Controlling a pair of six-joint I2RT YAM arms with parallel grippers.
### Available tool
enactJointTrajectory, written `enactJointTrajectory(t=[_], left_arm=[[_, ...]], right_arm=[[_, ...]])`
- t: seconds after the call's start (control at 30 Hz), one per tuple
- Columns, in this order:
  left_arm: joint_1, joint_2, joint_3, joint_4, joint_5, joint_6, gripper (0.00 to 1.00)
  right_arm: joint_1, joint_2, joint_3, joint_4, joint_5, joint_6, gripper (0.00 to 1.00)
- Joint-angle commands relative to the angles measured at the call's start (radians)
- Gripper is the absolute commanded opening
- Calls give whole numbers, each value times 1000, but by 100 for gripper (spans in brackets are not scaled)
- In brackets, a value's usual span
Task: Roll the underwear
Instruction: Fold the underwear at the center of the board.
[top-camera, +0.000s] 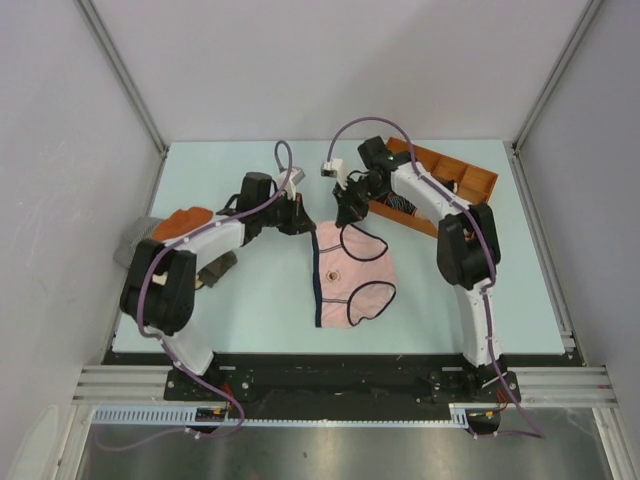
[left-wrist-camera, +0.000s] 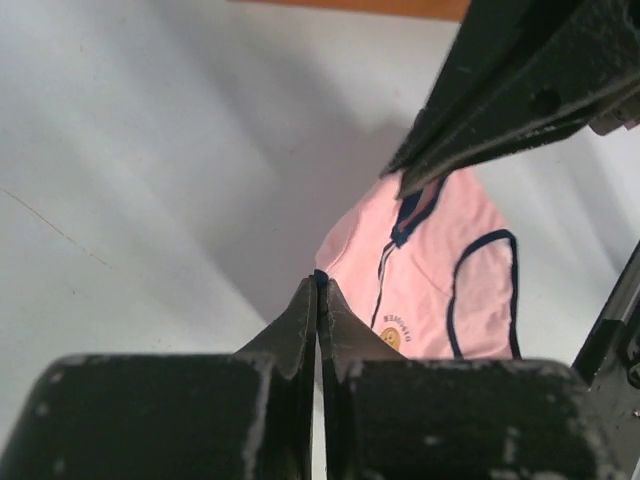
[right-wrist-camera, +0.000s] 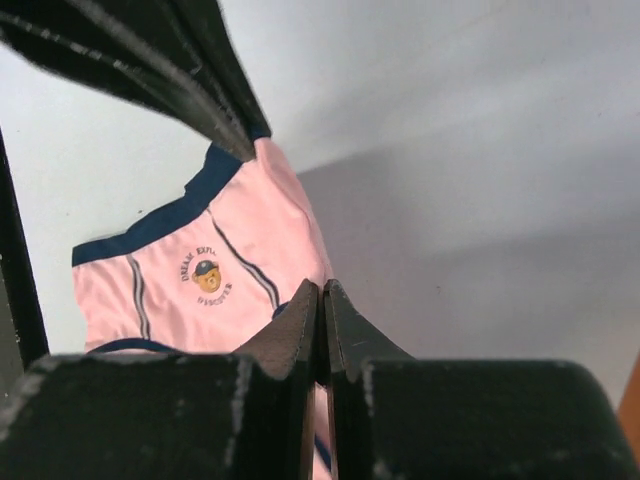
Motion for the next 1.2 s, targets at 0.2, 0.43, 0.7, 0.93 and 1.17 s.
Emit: enactJointTrajectory(t=[0.2, 0.43, 0.7, 0.93, 1.17], left_arm=[[-93, -251, -174, -2, -121, 32, 1], [-196, -372, -297, -5, -166, 2, 0], [-254, -477, -417, -39, -175, -58, 1], [-361, -460, -435, -17, -218, -138, 0], [-398, -485, -509, 7, -251, -199, 0]], right_arm=[[56, -295, -373, 54, 3, -131, 2], [101, -408, -531, 48, -26, -181, 2], [164, -465, -639, 28, -31, -182, 0], [207, -511, -725, 40, -12, -171, 0], [217, -510, -774, 65, -8, -148, 1]])
